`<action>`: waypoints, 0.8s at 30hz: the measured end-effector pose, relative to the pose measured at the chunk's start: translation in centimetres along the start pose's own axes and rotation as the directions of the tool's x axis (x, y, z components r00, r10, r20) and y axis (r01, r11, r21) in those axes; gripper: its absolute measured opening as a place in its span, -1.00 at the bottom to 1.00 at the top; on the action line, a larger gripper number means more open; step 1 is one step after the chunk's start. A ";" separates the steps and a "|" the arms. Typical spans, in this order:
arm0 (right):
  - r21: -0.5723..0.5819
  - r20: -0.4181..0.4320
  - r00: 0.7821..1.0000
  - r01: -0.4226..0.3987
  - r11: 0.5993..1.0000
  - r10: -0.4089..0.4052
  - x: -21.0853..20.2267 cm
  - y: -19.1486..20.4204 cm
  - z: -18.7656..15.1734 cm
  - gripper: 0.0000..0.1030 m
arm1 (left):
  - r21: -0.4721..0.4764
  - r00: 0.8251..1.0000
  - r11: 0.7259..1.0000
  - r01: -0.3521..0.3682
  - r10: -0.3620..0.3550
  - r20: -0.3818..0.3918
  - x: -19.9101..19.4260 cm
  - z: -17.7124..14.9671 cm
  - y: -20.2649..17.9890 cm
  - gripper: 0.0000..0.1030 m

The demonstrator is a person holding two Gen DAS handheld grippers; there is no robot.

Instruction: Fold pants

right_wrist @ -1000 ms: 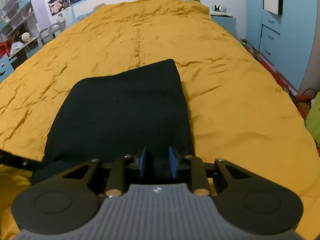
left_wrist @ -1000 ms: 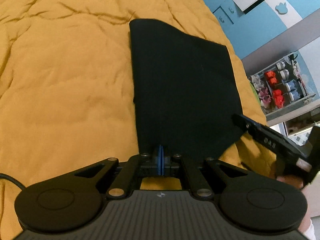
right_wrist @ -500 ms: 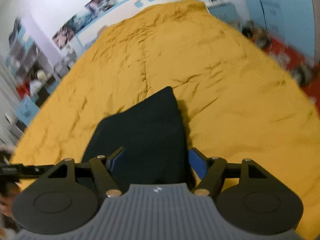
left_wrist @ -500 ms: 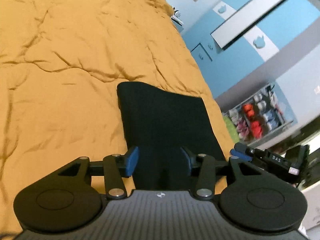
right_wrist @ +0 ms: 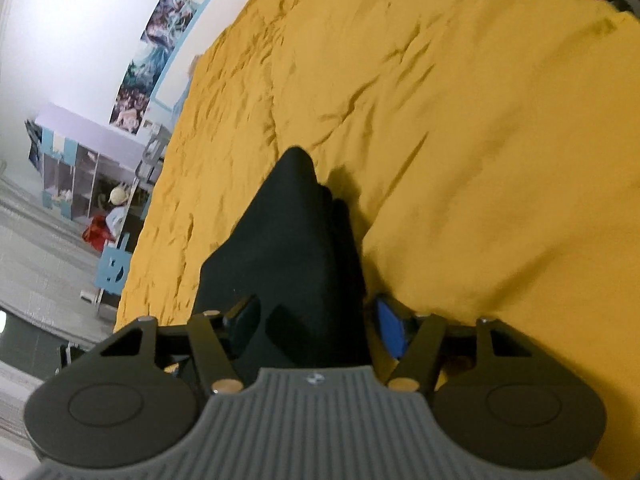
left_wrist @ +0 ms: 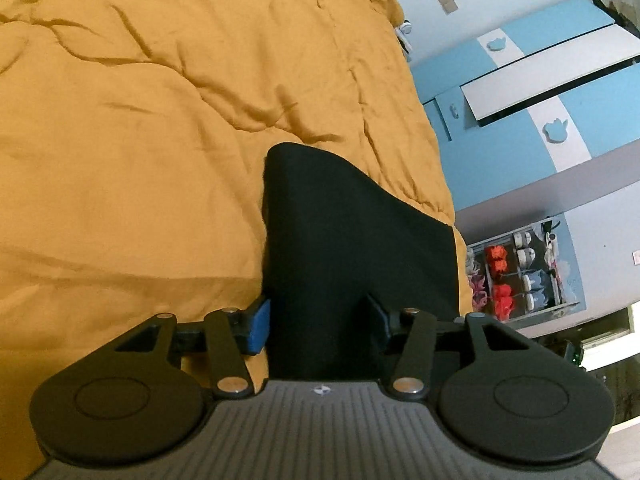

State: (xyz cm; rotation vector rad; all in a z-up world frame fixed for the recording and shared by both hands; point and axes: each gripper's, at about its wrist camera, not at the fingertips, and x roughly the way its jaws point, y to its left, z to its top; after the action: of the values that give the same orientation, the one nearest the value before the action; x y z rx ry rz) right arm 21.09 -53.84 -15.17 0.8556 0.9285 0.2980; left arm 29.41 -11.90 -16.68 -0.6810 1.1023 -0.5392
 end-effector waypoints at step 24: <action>-0.060 0.028 0.999 -0.020 0.998 0.022 -1.1 8.2 0.1 -0.63 | 0.187 0.995 0.980 -0.074 0.059 0.081 -9.0 0.8 -3.9 -0.60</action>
State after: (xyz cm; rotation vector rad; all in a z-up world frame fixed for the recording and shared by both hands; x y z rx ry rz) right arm 21.56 -49.23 -8.37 0.8131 0.8800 0.3294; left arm 26.69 -8.07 -8.05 -0.4924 0.9857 -0.5492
